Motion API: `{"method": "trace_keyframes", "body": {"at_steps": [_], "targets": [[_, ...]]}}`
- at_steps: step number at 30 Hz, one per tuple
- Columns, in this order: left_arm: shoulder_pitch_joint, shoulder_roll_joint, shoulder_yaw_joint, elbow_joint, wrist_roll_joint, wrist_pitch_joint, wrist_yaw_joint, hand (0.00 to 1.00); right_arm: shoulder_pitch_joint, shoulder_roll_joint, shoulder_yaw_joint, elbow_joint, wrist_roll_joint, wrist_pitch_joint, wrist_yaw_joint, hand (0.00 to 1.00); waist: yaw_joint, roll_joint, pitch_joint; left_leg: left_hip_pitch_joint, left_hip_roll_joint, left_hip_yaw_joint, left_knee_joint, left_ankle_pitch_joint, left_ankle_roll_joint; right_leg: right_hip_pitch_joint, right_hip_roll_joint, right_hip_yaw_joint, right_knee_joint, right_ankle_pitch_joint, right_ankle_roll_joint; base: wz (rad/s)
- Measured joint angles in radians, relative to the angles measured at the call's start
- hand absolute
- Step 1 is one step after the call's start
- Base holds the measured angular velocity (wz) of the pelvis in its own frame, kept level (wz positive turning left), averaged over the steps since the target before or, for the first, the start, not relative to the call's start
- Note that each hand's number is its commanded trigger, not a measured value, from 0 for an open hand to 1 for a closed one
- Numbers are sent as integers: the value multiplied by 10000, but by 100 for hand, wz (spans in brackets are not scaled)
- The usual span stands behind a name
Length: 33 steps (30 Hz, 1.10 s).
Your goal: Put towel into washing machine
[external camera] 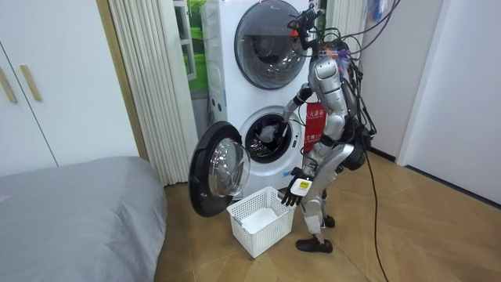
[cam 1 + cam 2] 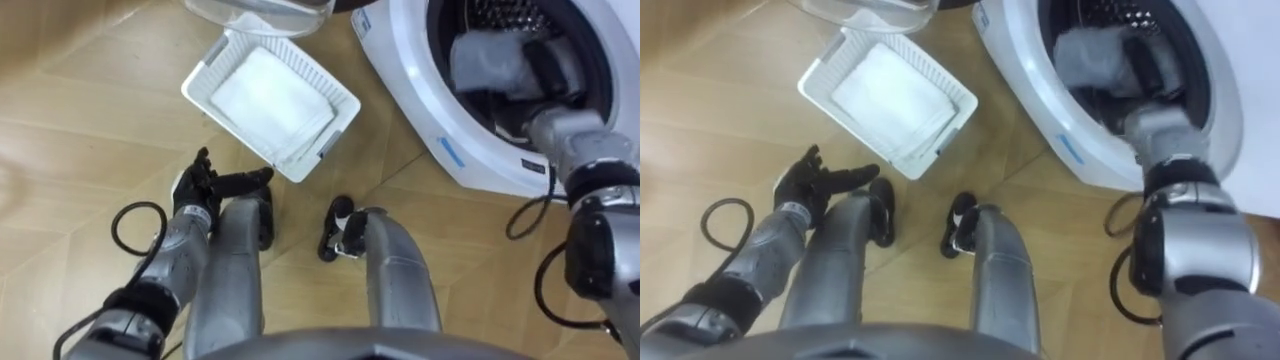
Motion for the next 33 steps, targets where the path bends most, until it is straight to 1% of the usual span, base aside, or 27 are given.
{"method": "trace_keyframes", "body": {"at_steps": [1,2,4,6,7,8,10,12,15,16,18,19,20,21,22,23,24,25,26,27,29,30,32,33], "targets": [[42,-23,51,-4,3,-62,68,0,-156,-24,-26,0,222,-7,-222,0,-101,-2,0,-48,-19,117,56,-43,74,-101,-104,34,146,-56,58,12],[80,-13,82,-19,88,-103,96,0,-322,-27,-71,0,393,-7,-442,0,-250,-3,0,-109,-51,218,113,-75,143,-193,-191,80,281,-126,116,10],[75,0,186,-50,183,-128,136,0,-482,-86,-114,-2,653,-9,-693,0,-387,-13,-3,-187,-51,419,157,-106,260,-321,-264,177,401,-189,199,6],[102,-16,349,-96,388,-226,217,0,-505,-87,-297,3,859,-10,-898,0,-421,-21,-9,-178,-74,435,164,-126,302,-294,-274,208,374,-193,244,2],[93,-11,430,-111,503,-362,299,0,-518,-89,-474,16,955,-19,-1048,0,-456,-22,-9,-178,-82,446,186,-138,327,-263,-290,205,377,-207,272,10],[80,-6,467,-109,587,-493,362,0,-525,-89,-621,47,1000,-73,-1196,0,-495,-21,-9,-178,-84,462,241,-151,352,-233,-312,186,403,-226,304,13],[76,16,476,-107,598,-629,371,0,-524,-89,-901,163,1055,-185,-1362,0,-511,-21,-9,-175,-87,460,340,-162,370,-173,-342,143,467,-251,347,13],[77,41,509,-108,599,-727,370,0,-525,-90,-1193,178,1110,-345,-1560,0,-490,-21,-9,-174,-73,508,353,-183,404,-159,-365,118,492,-271,376,11],[82,12,559,-96,601,-746,351,0,-535,-90,-1246,270,1120,-542,-1760,0,-478,-19,-8,-173,-40,542,322,-201,436,-149,-363,108,504,-273,379,2],[73,-18,587,-95,594,-749,335,0,-530,-90,-1246,312,1103,-655,-1807,0,-479,-13,-8,-174,-35,546,322,-206,444,-143,-371,91,505,-274,377,4],[70,-24,517,-97,577,-753,287,0,-533,-108,-1246,483,1086,-1067,-1918,0,-475,-3,-11,-164,-30,542,323,-202,453,-97,-409,13,505,-278,364,7],[51,-23,435,-96,576,-753,241,0,-526,-210,-1246,563,1066,-1395,-2030,0,-461,4,-7,-164,-23,538,321,-192,471,-76,-410,-9,489,-283,357,5],[31,-51,426,-86,558,-751,141,0,-524,-317,-1225,593,966,-1464,-2143,0,-414,7,-6,-158,-24,542,313,-185,485,-69,-409,0,470,-284,355,0],[-25,-61,422,-66,569,-750,67,0,-524,-327,-1224,634,941,-1496,-2167,0,-379,14,-6,-143,-24,543,311,-181,491,-55,-407,6,465,-283,356,0],[-140,-61,313,75,574,-742,-11,0,-494,-327,-1225,717,936,-1659,-2197,0,-273,34,6,-52,-31,545,277,-176,498,27,-407,7,432,-282,358,0],[-192,-48,219,163,573,-741,-68,0,-466,-327,-1224,801,932,-1872,-2249,0,-170,50,0,59,-35,555,194,-172,502,128,-404,6,359,-274,367,0],[-201,-37,174,169,565,-741,-118,0,-457,-327,-1223,840,935,-1947,-2264,0,-136,59,3,113,-37,564,137,-160,510,180,-400,4,308,-263,372,0],[-214,-23,108,199,565,-740,-159,0,-411,-327,-1221,925,934,-2018,-2303,0,-61,105,2,237,-37,570,69,-155,508,307,-386,-3,220,-256,378,0],[-246,-29,2,240,566,-733,-182,0,-302,-327,-1213,919,899,-2194,-2302,0,37,176,11,373,-37,575,-33,-154,506,446,-357,-3,96,-239,396,0],[-261,-42,-42,255,567,-732,-202,0,-246,-328,-1194,912,865,-2276,-2300,0,88,229,19,445,-30,576,-87,-152,503,510,-336,-6,17,-218,404,-5],[-287,-67,-148,450,561,-715,-342,0,-28,-327,-1138,841,866,-2489,-2289,0,223,420,9,805,-33,639,-411,-130,479,869,-292,1,-324,-105,424,-9],[-272,-68,-168,524,562,-714,-362,0,21,-327,-1129,836,868,-2515,-2291,0,262,469,0,903,-35,645,-491,-125,470,966,-281,-5,-414,-81,430,-8],[-381,-65,-246,942,561,-701,-395,0,265,-326,-1103,804,897,-2735,-2326,0,408,633,-12,1222,-42,652,-712,-105,438,1296,-253,-49,-669,-33,454,-2],[-405,-62,-244,1014,561,-701,-395,0,311,-326,-1101,804,898,-2777,-2333,0,423,664,-15,1289,-42,651,-769,-99,427,1376,-245,-70,-743,-33,454,0]]}}
